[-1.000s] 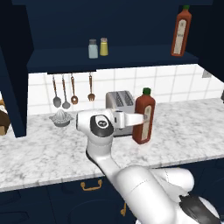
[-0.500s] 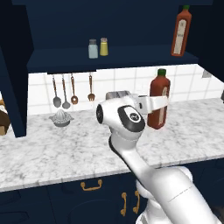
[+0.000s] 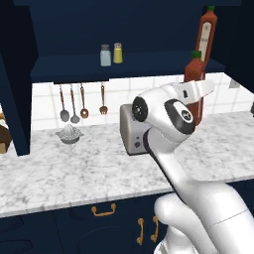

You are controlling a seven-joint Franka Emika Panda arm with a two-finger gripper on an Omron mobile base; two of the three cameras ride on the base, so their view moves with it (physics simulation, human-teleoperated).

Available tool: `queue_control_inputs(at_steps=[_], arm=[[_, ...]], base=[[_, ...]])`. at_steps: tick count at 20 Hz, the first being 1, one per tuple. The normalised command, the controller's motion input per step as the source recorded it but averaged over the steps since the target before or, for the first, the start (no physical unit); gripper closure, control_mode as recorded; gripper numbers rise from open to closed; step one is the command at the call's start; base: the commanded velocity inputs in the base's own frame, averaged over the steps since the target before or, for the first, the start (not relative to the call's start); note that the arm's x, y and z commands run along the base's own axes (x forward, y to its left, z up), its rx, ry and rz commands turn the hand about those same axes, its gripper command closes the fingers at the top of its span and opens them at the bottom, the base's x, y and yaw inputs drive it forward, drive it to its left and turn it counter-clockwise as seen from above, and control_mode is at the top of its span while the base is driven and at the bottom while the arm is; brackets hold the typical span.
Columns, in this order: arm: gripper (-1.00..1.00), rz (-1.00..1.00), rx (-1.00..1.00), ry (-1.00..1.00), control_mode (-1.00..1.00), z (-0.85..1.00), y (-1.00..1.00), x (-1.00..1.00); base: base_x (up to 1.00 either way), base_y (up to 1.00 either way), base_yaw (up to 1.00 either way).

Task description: Put the shaker and condiment bottle from the counter next to their counterparts in the cabinet.

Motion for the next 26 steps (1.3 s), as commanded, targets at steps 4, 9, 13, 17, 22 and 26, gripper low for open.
queue_control_inputs(at_steps=[4,9,13,17,22,26], arm=[[1.00,0.14,0.00,0.00,-1.00,0.94,-0.04,0.00],[1.00,0.14,0.08,-0.06,-1.00,0.83,-0.11,0.00],[1.00,0.16,0.16,-0.06,-1.00,0.38,-0.15,0.00],[1.00,0.03,0.09,0.00,-1.00,0.00,0.00,0.00],[1.00,0.04,-0.09,0.03,-1.00,0.00,-0.04,0.07],[1.00,0.09,-0.08,0.05,-1.00,0.00,-0.07,0.09]], base=[[0.00,0.00,0.00],[0.00,0.00,0.00],[0.00,0.00,0.00],[0.00,0.00,0.00],[0.00,0.00,0.00],[0.00,0.00,0.00]])
